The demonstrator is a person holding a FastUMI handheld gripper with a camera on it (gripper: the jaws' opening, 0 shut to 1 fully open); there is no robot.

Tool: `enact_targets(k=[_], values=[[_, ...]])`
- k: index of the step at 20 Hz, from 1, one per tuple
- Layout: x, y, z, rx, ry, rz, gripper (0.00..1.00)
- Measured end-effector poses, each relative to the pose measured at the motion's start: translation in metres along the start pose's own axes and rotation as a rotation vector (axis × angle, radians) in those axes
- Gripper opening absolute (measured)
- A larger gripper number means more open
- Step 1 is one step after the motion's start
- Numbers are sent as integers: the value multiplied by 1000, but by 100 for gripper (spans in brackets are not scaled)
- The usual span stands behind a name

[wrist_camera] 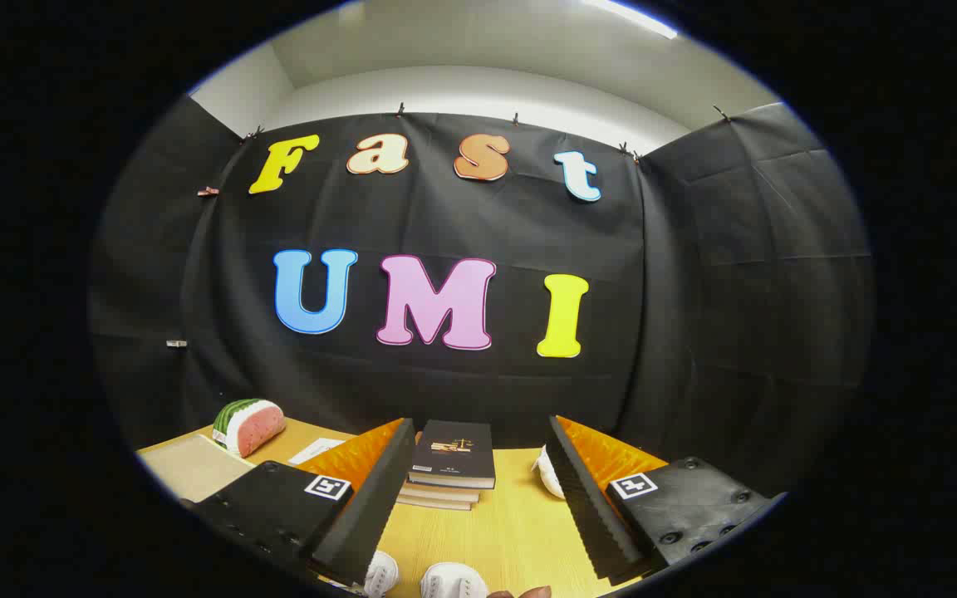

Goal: Open the storage box then place both shoes into the box .Put the left shoe in first, then the right shoe, with the right side of both shoes facing outward in a uniform manner.

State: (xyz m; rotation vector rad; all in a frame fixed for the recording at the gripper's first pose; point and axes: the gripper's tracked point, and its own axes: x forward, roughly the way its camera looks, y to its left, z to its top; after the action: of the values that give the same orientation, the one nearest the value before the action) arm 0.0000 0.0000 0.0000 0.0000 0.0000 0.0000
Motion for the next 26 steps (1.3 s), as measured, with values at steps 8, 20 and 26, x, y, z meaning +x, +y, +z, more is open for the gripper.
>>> enact_targets(k=[8,20,26], values=[[0,5,-3,-8,8,11,97],[-5,16,-5,-61,4,33,97],[-5,61,-13,18,53,230,97]])
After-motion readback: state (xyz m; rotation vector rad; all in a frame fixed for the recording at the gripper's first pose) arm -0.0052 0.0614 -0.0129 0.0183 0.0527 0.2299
